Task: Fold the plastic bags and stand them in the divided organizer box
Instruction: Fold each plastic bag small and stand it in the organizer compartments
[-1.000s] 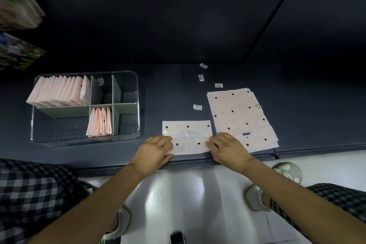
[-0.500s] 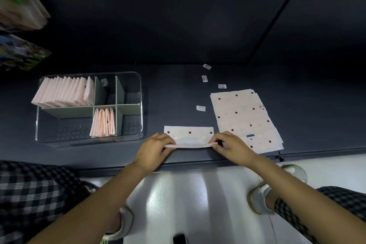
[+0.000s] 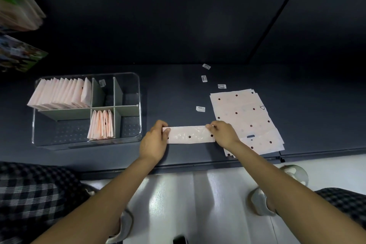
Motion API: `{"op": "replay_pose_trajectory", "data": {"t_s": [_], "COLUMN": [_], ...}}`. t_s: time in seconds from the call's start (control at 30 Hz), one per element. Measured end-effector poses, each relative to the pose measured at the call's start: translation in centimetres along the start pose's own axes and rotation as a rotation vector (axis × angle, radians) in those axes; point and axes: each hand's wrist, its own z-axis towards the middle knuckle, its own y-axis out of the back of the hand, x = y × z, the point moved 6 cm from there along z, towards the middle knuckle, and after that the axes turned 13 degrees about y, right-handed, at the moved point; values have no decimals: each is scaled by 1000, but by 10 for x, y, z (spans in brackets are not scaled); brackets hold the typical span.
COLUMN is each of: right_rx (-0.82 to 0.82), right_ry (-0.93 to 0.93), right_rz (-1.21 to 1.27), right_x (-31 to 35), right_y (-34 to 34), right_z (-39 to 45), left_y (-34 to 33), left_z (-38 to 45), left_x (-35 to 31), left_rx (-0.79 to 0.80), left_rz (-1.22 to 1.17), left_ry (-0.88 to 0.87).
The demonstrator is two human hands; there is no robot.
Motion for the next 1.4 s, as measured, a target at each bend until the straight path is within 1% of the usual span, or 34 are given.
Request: {"op": "replay_pose_trajectory", "data": {"t_s": [0.07, 0.1, 0.13, 0.2, 0.23, 0.3, 0.37, 0.43, 0.53, 0.6, 0.67, 0.73, 0.8, 0.87, 0.9, 0.93, 1.0, 1.03, 1.1, 1.17, 1.2, 1.27, 1.33, 1.4], "right_rx": [21, 31, 38, 41, 41, 40, 34, 19, -6, -28, -51, -72, -54, -7, 7, -2, -62, -73, -1, 150, 190, 178, 90, -1], "right_ry": [-24, -31, -39, -58, -66, -83, -105, -136, -204, -306, -423, -496, -511, -475, -418, -336, -112, 2, 176, 287, 313, 319, 240, 157], "right_rz": [-45, -64, -80, -95, -102, -115, -115, -81, 97, 330, 586, 804, 932, 917, 830, 689, 388, 304, 205, 79, 59, 126, 233, 257], "right_x": [0, 0, 0, 0, 0, 0, 1, 2, -1, 0, 7, 19, 30, 38, 38, 35, 31, 29, 25, 24, 26, 33, 37, 40], "right_y": [-2, -2, -3, -2, -2, -3, -3, -4, -12, -24, -38, -52, -60, -60, -56, -49, -30, -21, -16, -24, -29, -38, -42, -40], "right_z": [5, 6, 8, 10, 11, 11, 9, 4, -13, -37, -62, -84, -97, -104, -105, -103, -97, -94, -87, -78, -74, -64, -52, -39], "left_y": [4, 1, -7, -34, -48, -65, -69, -66, -57, -49, -41, -36, -33, -32, -31, -29, -27, -26, -27, -29, -30, -30, -30, -28], "left_z": [-10, -17, -24, -37, -41, -44, -45, -45, -45, -49, -55, -59, -61, -61, -61, -60, -58, -56, -52, -47, -46, -42, -38, -36], "left_x": [-10, -17, -23, -28, -26, -18, -16, -20, -25, -27, -26, -24, -22, -22, -21, -20, -16, -14, -8, -5, -5, -5, -3, 1], "left_rx": [-152, -186, -152, 42, 122, 186, 156, 105, 17, -18, -59, -80, -83, -81, -79, -68, -31, -2, 50, 70, 71, 75, 80, 83], "left_rz": [145, 211, 267, 392, 480, 654, 734, 739, 684, 638, 602, 531, 458, 403, 365, 320, 226, 182, 99, 43, 16, -33, -71, -148], "left_ry": [-156, -262, -362, -501, -534, -530, -513, -511, -512, -534, -596, -630, -619, -602, -591, -570, -505, -461, -355, -277, -252, -192, -129, -59]}}
